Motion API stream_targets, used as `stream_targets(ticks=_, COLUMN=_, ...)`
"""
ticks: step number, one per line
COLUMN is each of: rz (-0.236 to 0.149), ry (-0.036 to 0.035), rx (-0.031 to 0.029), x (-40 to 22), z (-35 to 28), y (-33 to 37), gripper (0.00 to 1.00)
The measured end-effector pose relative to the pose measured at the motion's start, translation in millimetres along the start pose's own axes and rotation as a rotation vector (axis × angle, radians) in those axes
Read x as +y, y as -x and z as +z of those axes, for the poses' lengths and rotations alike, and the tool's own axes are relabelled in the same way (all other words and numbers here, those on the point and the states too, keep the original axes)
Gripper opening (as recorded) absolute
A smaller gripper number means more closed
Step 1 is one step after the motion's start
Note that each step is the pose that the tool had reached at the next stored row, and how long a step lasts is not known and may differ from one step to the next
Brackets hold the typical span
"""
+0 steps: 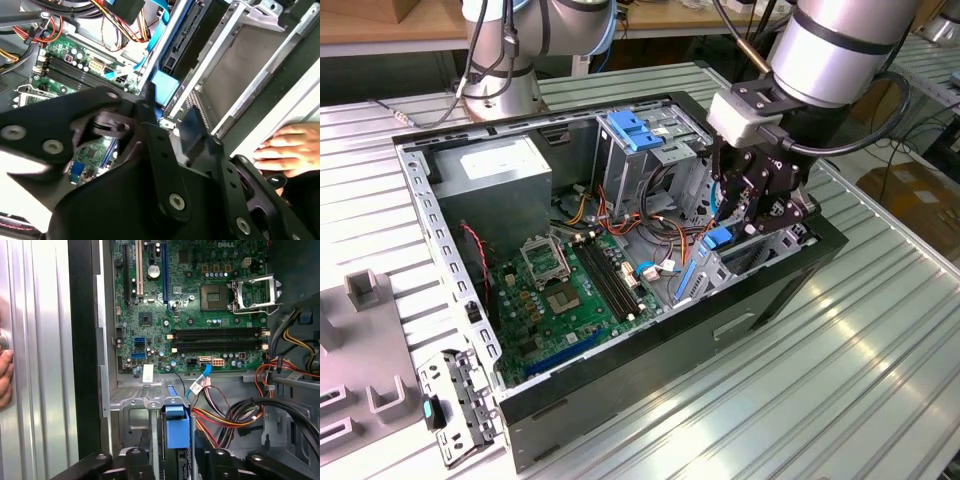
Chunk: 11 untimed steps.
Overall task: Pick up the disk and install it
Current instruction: 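Insert the disk into the insertion slot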
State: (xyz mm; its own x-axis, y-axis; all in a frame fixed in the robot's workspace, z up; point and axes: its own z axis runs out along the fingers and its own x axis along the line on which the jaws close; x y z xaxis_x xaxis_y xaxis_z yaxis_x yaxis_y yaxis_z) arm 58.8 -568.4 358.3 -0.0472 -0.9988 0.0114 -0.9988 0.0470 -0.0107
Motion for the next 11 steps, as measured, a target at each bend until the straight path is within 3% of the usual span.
stream_targets(ticks=2, rz=0.000, ry=0.0000, rx=0.0004, x=0.0, z=0.0, y=0.0, gripper=0.30)
stream_targets(ticks=3, rz=0.000, ry=0.0001, rx=0.0005, x=0.0, z=0.0, y=0.0, gripper=0.30)
stream_targets(ticks=7, rz=0.000, ry=0.0001, rx=0.0003, x=0.0, z=0.2, y=0.0, gripper=0.12)
stream_targets(ticks=11, rz=0.000, ry=0.0000, rx=0.0003, x=0.0, z=0.3, y=0.0, gripper=0.11)
